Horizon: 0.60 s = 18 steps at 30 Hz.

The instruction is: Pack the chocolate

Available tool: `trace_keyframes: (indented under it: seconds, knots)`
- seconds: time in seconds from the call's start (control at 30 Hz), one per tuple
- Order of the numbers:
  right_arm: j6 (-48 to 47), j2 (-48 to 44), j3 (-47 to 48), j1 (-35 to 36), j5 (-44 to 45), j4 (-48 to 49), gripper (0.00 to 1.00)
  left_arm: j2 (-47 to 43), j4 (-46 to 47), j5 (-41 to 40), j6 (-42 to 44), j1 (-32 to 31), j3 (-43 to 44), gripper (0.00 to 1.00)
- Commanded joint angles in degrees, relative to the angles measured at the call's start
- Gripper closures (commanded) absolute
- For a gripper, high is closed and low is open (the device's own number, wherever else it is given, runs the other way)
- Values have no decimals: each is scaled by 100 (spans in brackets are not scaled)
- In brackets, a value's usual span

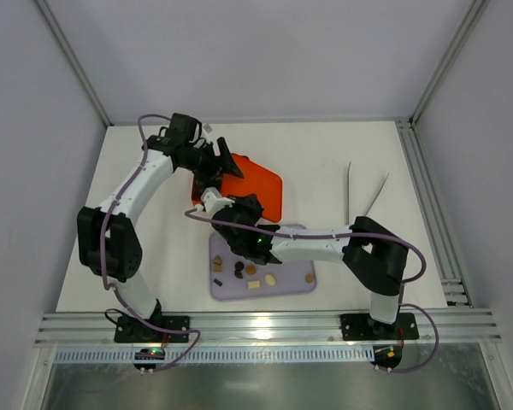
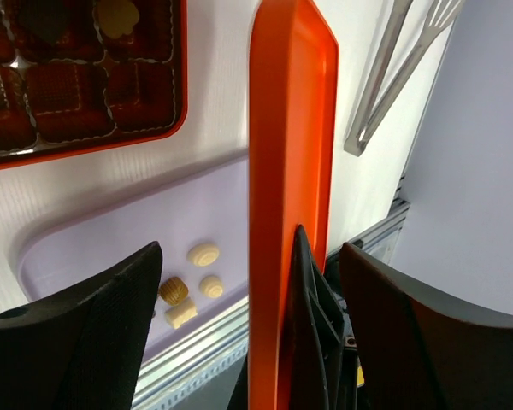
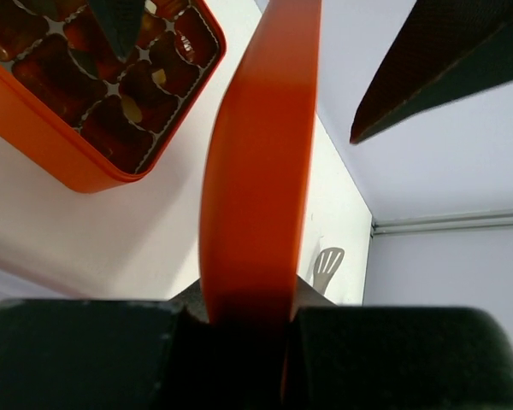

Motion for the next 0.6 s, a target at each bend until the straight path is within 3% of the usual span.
trace_keyframes:
  seconds: [0.0,0.17,0.4,0.57]
  knots:
    - [42,-651,321,14,117,-138,96,-368,339,-101,-2,144,142,16]
    - [420,-1065,312,23,-218,-848,96,-403,735,-259,-143,513,598,11]
    - [1553,-1610,821,-91,-1350,-2413,96,-516,1007,-900,-415,1268,1206,11]
    - [2728,-1523,1840,-688,-3545,-3390,96,-1000,1236,-1585,-389,1629,1198,11]
